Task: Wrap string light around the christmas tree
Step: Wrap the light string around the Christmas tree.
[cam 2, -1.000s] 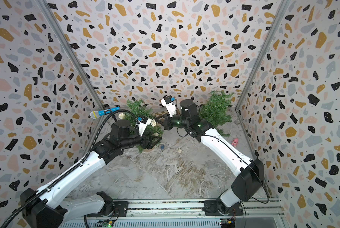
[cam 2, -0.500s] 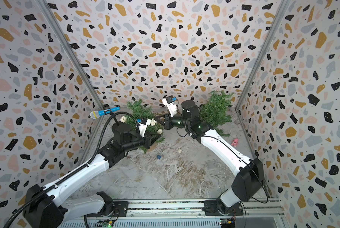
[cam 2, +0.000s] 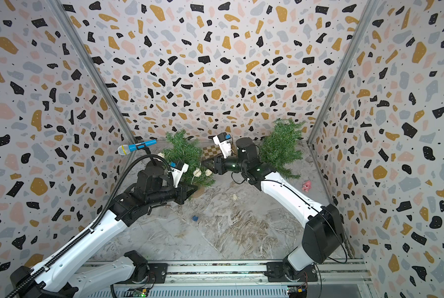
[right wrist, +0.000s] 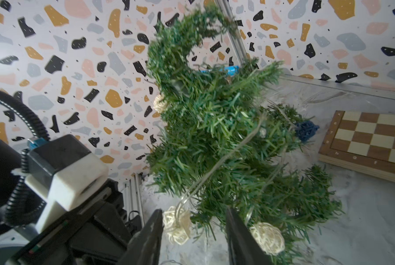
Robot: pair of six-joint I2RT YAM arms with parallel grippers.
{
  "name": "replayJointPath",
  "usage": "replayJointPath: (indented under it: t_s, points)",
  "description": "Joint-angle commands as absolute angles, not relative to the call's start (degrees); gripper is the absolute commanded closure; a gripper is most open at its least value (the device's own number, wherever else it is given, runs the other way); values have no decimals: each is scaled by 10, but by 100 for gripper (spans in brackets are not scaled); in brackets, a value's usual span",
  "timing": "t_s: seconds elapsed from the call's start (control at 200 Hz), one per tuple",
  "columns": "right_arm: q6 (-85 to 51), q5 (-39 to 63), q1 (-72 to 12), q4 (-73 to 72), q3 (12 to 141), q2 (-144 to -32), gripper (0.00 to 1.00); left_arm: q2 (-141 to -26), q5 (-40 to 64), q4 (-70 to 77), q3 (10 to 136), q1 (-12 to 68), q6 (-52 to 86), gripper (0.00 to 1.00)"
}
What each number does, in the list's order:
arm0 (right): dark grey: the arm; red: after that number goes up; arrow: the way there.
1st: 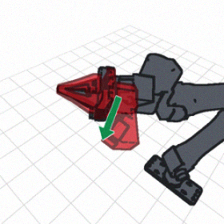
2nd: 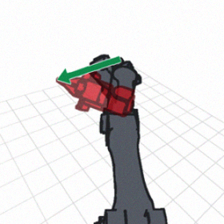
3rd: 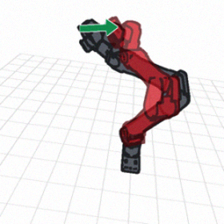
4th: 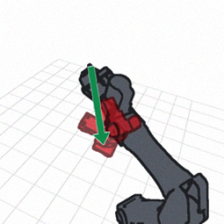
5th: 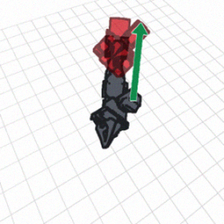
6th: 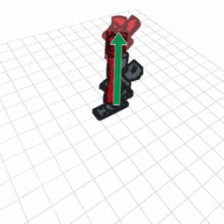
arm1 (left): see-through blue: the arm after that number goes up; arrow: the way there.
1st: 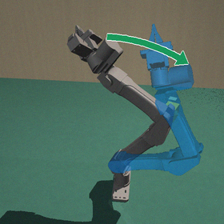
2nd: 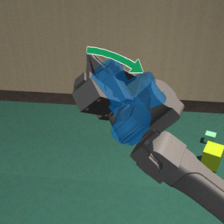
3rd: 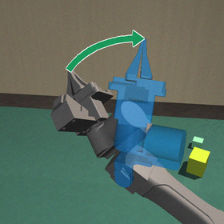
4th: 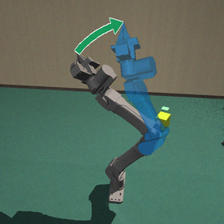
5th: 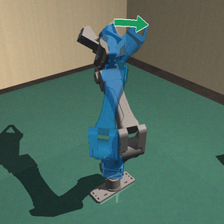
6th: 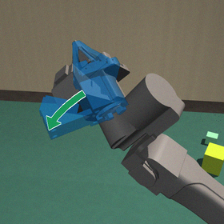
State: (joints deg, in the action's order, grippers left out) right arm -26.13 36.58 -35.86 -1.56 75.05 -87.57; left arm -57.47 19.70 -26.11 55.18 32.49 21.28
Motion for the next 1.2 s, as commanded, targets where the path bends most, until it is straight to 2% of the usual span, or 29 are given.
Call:
replayJointPath:
  t_s: [0.0,0.1,0.235,0.556,0.751,0.986,1.111,1.191]
  points:
    - [-258,343,-358,-22,749,-851,39,-541,178,-339,562,305,205,100]
    - [-259,302,-358,-7,750,-853,31,-524,167,-395,572,276,211,100]
    - [-261,286,-360,-11,746,-853,28,-518,155,-463,585,238,211,100]
    - [-227,239,-398,33,803,-897,28,-549,128,-494,627,107,178,100]
    - [-187,219,-444,20,783,-881,38,-577,164,-495,654,94,166,100]
    - [-145,141,-492,-28,729,-838,38,-578,137,-515,645,88,162,100]
    - [-108,153,-519,-25,742,-840,39,-585,174,-516,653,80,175,100]
    - [-96,142,-563,-53,705,-837,39,-584,196,-516,651,77,182,100]
